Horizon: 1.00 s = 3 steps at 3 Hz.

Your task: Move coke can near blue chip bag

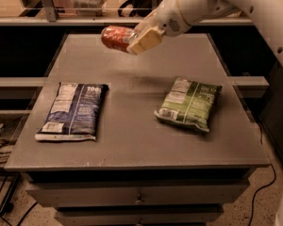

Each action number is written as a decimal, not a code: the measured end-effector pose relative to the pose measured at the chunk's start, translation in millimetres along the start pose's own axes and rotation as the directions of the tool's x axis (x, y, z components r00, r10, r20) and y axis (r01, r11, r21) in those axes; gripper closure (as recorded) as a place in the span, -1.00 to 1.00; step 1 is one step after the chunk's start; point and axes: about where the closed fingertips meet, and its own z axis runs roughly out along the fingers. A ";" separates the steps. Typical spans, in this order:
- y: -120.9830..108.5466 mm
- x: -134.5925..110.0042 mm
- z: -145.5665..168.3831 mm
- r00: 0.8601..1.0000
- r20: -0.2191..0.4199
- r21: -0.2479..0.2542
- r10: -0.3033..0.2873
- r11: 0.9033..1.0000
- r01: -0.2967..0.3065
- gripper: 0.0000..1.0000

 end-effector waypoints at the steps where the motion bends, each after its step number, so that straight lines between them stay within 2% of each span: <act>1: 39.6 3.3 25.5 0.997 0.056 -0.083 0.059 0.995 -0.055 0.67; 2: 72.1 18.7 48.1 0.985 0.080 -0.145 0.153 0.979 -0.140 0.19; 3: 90.3 36.8 59.7 0.973 0.069 -0.165 0.220 0.964 -0.206 -0.26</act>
Offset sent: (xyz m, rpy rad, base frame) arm -0.0783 0.0497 -0.0994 0.1901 0.3013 0.0289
